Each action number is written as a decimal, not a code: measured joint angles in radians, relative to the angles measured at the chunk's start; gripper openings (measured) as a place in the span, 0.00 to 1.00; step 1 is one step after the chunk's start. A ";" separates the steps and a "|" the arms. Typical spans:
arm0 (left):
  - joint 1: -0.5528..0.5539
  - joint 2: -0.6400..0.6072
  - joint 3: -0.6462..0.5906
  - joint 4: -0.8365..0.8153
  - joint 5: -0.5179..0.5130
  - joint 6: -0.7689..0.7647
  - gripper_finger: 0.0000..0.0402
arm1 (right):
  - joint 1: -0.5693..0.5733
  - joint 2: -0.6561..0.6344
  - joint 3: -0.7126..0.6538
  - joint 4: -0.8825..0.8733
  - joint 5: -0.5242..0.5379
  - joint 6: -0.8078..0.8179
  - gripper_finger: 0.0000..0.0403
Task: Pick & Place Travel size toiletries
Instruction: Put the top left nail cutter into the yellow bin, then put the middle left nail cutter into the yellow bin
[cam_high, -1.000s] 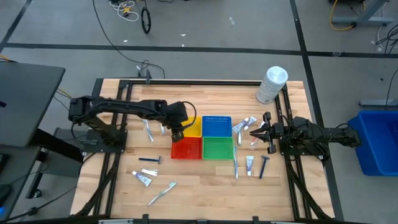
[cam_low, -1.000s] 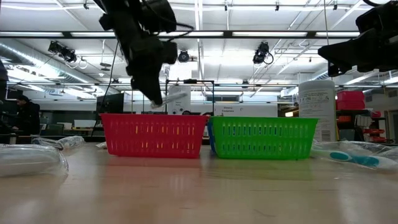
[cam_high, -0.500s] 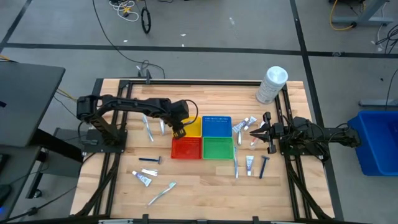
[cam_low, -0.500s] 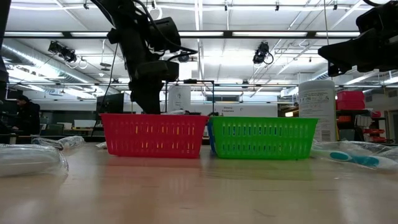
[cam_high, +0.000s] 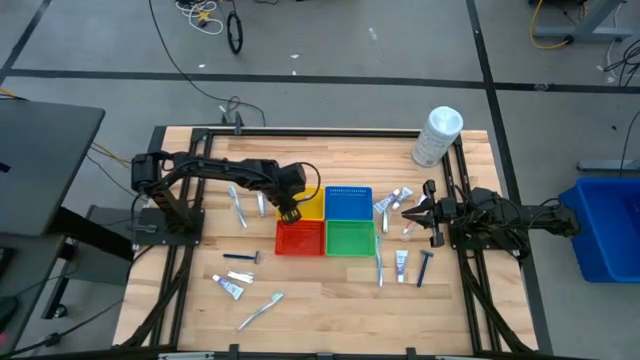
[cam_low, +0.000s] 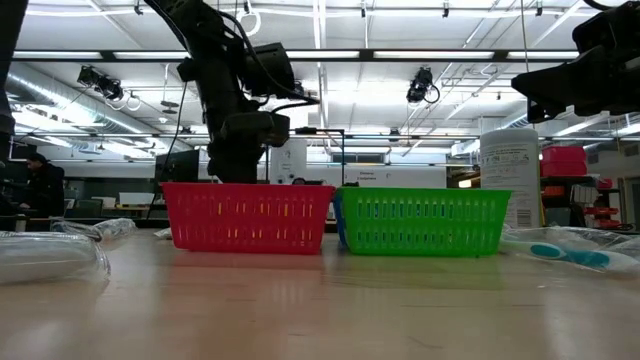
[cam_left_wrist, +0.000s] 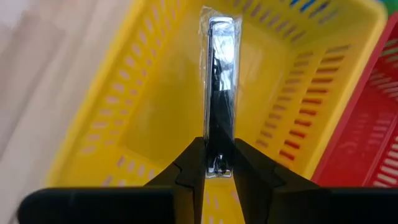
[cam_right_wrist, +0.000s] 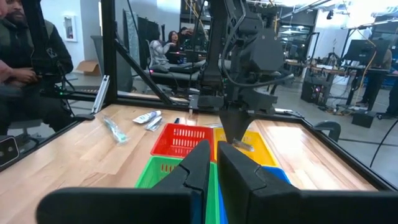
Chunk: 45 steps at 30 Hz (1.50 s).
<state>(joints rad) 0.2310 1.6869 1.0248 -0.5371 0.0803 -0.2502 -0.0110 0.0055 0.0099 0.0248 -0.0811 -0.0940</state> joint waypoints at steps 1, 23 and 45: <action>0.000 0.002 0.000 0.007 0.003 0.000 0.18 | 0.000 0.000 0.000 0.000 0.000 0.000 0.10; 0.000 0.000 0.000 0.014 0.001 -0.007 0.37 | 0.000 0.000 0.000 0.000 0.000 0.000 0.10; -0.002 0.000 0.000 0.014 0.018 -0.016 0.20 | 0.000 0.000 0.000 0.000 0.000 0.000 0.10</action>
<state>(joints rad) 0.2287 1.6871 1.0248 -0.5236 0.0983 -0.2664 -0.0111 0.0055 0.0100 0.0250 -0.0813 -0.0940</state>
